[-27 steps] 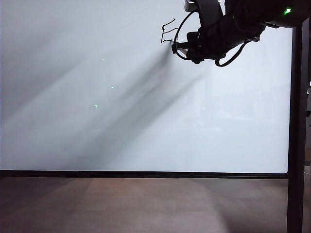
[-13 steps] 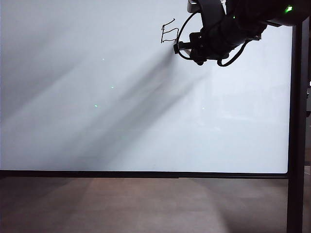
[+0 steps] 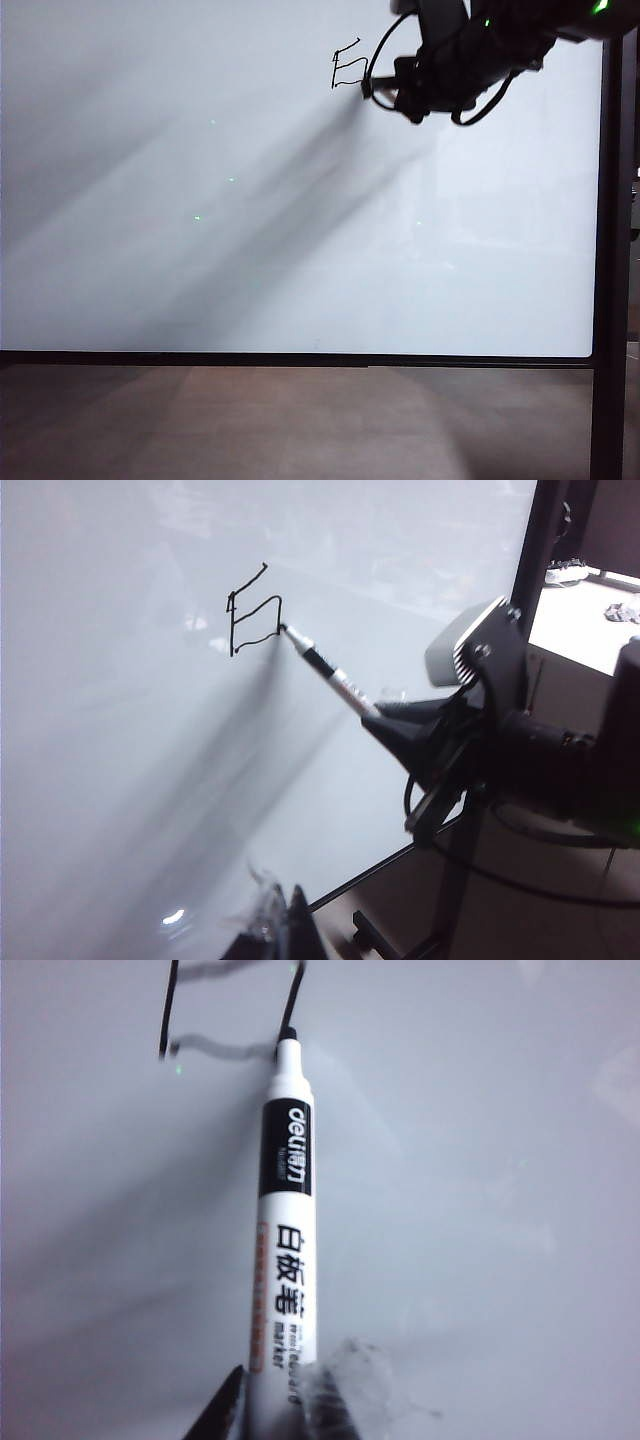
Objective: Reach to the right to find the marker pen, pick it up, and write the number 6 on the whiteboard.
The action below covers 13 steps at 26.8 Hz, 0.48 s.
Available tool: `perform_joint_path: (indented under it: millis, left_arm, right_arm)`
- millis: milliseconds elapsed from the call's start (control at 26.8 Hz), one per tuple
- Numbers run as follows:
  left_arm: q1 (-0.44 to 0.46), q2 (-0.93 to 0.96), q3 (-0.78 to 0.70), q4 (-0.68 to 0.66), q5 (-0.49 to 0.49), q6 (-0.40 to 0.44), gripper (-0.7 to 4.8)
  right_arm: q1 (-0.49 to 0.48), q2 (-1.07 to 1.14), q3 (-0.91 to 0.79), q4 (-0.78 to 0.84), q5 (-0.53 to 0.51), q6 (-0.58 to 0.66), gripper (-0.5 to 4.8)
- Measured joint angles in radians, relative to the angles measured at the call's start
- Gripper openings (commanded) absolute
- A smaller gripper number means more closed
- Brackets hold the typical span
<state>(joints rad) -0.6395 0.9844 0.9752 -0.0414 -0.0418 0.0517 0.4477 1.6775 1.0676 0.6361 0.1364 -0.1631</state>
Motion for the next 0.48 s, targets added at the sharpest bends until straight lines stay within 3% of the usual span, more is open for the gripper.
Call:
perform_joint_path:
  millis: [485]
  left_arm:
    - [0.0,0.0,0.0,0.006,-0.004,0.0,-0.05]
  right_arm:
    - [0.0,-0.24,0.0,-0.092,-0.024,0.002,0.31]
